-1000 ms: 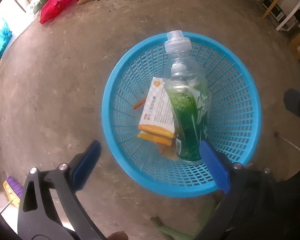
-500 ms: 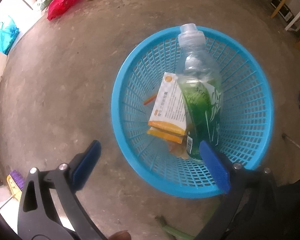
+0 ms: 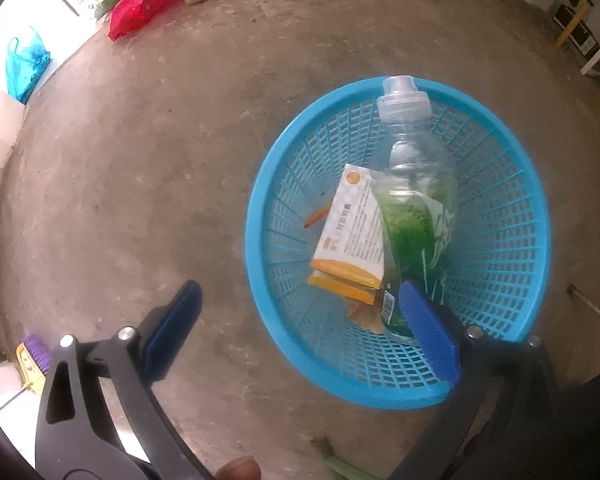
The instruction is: Collect trash
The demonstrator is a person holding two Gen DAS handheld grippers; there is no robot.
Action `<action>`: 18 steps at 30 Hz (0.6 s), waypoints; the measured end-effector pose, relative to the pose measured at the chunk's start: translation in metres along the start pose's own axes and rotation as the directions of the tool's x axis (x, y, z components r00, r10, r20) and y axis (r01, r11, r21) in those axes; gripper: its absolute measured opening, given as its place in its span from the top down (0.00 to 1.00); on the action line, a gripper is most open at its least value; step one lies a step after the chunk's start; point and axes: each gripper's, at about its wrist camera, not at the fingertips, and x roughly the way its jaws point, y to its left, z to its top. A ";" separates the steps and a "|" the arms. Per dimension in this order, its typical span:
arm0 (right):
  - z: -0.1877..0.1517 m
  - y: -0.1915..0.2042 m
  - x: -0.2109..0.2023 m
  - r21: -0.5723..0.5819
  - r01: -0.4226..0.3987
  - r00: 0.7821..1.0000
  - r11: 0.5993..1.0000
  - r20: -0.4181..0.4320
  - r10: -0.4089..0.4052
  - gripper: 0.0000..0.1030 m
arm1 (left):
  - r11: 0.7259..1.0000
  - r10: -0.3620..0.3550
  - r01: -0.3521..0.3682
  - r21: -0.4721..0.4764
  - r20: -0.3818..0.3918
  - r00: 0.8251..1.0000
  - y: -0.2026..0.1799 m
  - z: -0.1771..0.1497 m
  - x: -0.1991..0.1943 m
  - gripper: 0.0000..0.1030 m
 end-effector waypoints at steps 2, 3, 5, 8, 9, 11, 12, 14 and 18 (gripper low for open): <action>0.000 0.000 -0.001 0.004 0.000 1.000 1.000 0.001 0.000 0.06 | 1.000 -0.014 0.014 0.000 -0.002 1.000 -0.001 -0.001 -0.001 0.08; 0.000 0.000 0.000 0.004 0.001 1.000 1.000 0.000 -0.001 0.06 | 1.000 -0.025 0.025 -0.002 -0.004 1.000 -0.001 -0.002 0.000 0.08; 0.001 0.001 0.000 -0.001 0.001 1.000 1.000 0.001 -0.001 0.06 | 0.998 -0.057 0.057 -0.011 -0.012 0.998 -0.001 -0.004 0.001 0.08; 0.001 0.001 -0.001 0.000 0.002 1.000 1.000 0.001 -0.002 0.06 | 0.997 -0.080 0.080 -0.008 -0.021 0.997 -0.001 -0.005 0.003 0.08; 0.001 0.001 -0.001 0.001 0.001 1.000 1.000 0.002 -0.001 0.06 | 0.998 -0.069 0.069 0.002 -0.023 0.997 -0.003 -0.005 0.005 0.08; 0.001 0.001 0.000 0.002 0.000 1.000 1.000 0.003 0.000 0.06 | 0.998 -0.057 0.058 0.013 -0.012 0.998 -0.004 -0.005 0.005 0.08; 0.001 0.001 -0.001 0.001 0.000 1.000 1.000 0.003 0.000 0.06 | 0.998 -0.053 0.053 0.021 0.003 0.999 -0.005 -0.005 0.004 0.08; 0.001 0.001 0.000 0.000 0.000 1.000 1.000 0.003 0.000 0.06 | 0.998 -0.045 0.044 0.044 0.034 0.998 -0.008 -0.004 0.001 0.08; 0.001 0.001 -0.001 -0.001 0.000 1.000 1.000 0.003 0.000 0.06 | 0.993 -0.055 0.052 0.103 0.023 0.998 -0.017 -0.003 0.001 0.08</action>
